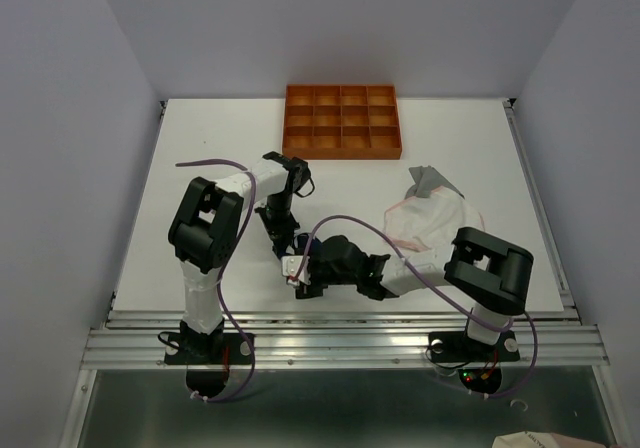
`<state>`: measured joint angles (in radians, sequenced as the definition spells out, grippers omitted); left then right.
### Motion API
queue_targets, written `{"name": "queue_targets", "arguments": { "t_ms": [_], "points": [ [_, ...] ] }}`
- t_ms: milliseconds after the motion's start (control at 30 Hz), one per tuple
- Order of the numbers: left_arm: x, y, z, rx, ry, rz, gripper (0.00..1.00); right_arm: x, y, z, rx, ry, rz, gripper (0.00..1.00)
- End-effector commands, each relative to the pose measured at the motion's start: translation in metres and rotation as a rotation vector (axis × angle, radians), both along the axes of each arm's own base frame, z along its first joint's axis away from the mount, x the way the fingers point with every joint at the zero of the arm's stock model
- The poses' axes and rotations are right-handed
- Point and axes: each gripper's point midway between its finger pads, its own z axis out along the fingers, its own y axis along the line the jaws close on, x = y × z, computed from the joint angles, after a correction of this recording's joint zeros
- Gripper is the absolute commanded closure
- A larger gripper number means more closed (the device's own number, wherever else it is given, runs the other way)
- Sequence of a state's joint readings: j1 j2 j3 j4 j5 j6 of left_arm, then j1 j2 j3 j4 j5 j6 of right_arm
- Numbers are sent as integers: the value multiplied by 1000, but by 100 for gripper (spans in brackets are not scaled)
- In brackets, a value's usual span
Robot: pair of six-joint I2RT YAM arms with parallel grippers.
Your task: Roll the underwear
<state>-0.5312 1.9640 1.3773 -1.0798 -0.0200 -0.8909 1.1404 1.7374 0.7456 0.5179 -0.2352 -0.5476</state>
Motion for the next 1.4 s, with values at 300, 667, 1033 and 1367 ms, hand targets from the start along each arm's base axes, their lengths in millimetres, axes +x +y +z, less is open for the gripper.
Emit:
{"name": "queue_targets", "arguments": {
  "t_ms": [300, 667, 1033, 1367],
  "points": [
    [0, 1, 8, 12, 9, 23, 100, 17, 25, 28, 112, -98, -24, 32],
    [2, 1, 13, 8, -13, 32, 100, 23, 26, 16, 109, -122, -39, 32],
    [0, 5, 12, 9, -8, 36, 100, 33, 17, -1, 77, -191, -71, 36],
    [1, 9, 10, 18, -3, 37, 100, 33, 7, -17, 25, -239, -54, 51]
  ]
}}
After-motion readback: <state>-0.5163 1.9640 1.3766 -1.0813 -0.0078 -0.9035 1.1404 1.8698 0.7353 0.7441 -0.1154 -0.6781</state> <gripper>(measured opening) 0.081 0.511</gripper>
